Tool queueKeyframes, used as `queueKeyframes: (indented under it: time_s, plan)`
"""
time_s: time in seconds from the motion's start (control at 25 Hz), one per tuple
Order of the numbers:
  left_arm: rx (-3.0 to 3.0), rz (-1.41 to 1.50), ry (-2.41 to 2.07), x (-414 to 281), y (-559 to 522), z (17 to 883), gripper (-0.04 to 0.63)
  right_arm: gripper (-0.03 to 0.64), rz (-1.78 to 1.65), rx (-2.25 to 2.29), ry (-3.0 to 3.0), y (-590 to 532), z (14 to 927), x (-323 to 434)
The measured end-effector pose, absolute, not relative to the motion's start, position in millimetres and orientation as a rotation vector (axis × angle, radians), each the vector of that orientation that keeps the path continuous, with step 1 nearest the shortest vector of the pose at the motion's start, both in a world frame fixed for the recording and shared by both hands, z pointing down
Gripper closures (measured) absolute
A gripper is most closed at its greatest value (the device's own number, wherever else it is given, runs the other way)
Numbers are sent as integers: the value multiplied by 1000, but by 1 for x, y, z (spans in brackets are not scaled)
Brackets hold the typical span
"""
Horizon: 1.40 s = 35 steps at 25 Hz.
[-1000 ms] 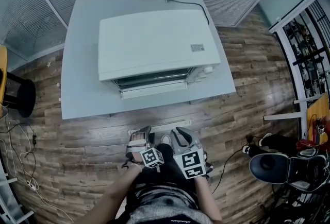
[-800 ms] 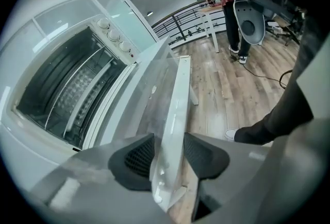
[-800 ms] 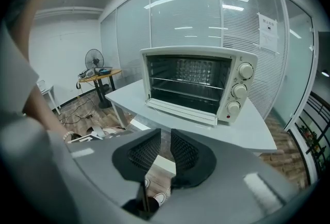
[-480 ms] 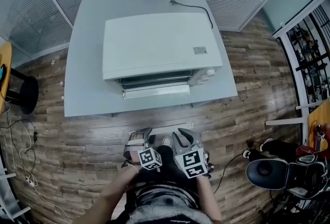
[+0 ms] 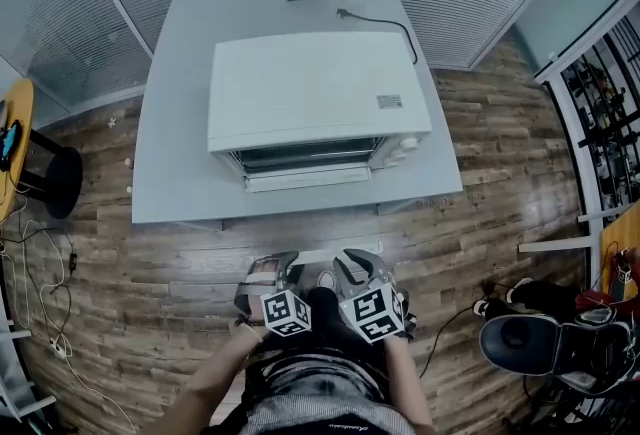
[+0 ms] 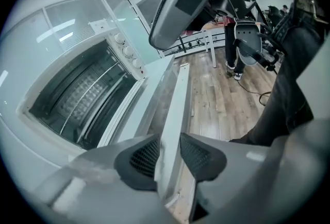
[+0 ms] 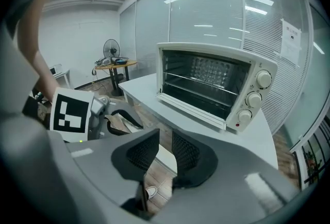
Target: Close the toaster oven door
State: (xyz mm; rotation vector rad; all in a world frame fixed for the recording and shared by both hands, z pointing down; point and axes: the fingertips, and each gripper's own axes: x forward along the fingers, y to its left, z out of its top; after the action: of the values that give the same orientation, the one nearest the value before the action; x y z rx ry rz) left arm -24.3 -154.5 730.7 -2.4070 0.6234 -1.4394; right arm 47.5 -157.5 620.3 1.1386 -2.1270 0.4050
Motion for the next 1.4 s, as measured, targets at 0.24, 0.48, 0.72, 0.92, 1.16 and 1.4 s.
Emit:
queueKeyframes:
  time_s: [0.24,0.48,0.72,0.92,1.16,1.4]
  plan:
    - [-2408,-1406,612,-24,-155,712,474,531,361,1060,-2133,-154,621,37]
    - [-2456,-1355,636,-24,-160,683,485,514,294,995,-2100,-150,622,34]
    - [-2505,-1306,669,-25,-167,662,489,511,194,965,-2041,-153,621,34]
    - [-2500,-1271,682,-24,-174,645,497,508,77,953,-1953,-163,620,38]
    - [-2479,-1239,675,-22,-183,629,508,520,-8,944,-1896,-177,616,39]
    - [-2477,-1223,665,-21,-193,617,512,522,-23,953,-1909,-188,604,41]
